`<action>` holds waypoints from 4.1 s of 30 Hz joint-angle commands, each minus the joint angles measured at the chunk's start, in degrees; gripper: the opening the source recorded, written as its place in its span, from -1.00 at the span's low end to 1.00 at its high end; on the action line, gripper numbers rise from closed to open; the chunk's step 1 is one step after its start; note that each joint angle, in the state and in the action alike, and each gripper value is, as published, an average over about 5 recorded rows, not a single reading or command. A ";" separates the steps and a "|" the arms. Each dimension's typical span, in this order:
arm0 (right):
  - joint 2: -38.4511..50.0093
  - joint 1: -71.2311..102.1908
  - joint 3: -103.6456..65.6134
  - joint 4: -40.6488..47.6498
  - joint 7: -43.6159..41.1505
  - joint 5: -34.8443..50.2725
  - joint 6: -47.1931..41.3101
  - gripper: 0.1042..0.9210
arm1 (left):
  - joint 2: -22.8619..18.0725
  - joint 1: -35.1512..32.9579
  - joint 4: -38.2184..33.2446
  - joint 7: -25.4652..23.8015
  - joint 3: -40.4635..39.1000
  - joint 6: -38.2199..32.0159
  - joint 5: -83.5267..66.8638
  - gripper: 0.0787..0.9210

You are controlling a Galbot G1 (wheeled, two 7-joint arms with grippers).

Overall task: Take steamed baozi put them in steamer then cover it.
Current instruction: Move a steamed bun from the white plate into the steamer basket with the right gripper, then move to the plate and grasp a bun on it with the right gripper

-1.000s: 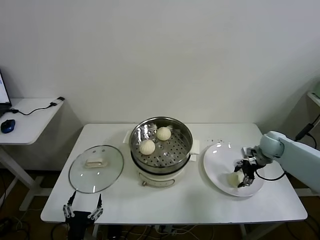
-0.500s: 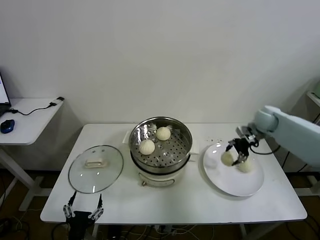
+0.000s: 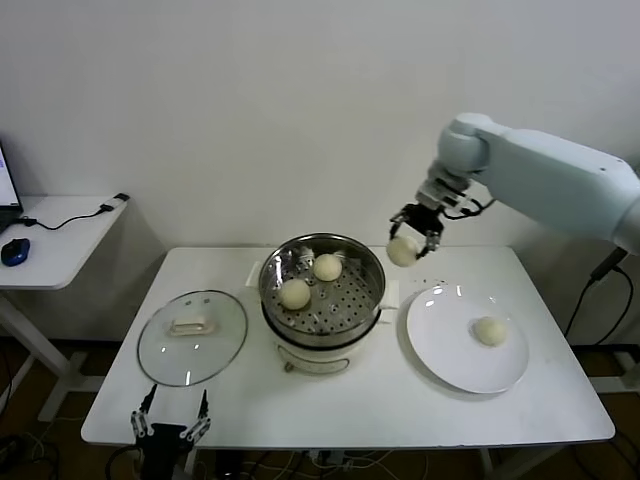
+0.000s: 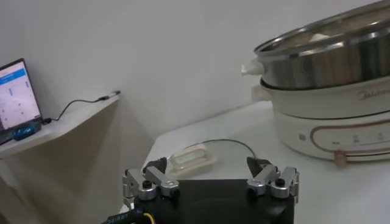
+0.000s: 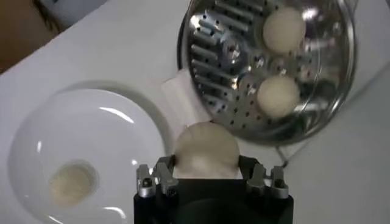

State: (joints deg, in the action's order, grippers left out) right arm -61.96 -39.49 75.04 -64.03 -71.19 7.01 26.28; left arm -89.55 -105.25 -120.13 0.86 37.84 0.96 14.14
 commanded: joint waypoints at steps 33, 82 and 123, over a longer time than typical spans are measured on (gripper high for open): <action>-16.44 11.15 3.25 -3.01 1.69 -11.78 11.25 0.63 | 0.24 0.21 2.16 0.06 1.04 -0.73 -1.70 0.77; 27.63 36.35 -23.85 10.88 4.94 -8.04 -32.21 0.76 | 0.96 -2.03 -2.42 -0.50 -0.36 0.02 -6.11 0.77; 13.93 40.11 -31.77 23.59 5.18 -13.60 -27.37 0.54 | 0.81 -1.47 0.58 -0.03 0.27 -0.43 -3.43 0.77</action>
State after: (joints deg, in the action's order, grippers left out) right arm -47.36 0.57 43.04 -41.09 -65.93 -6.96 -1.05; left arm -88.80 -106.75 -119.59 0.82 38.08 0.46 10.64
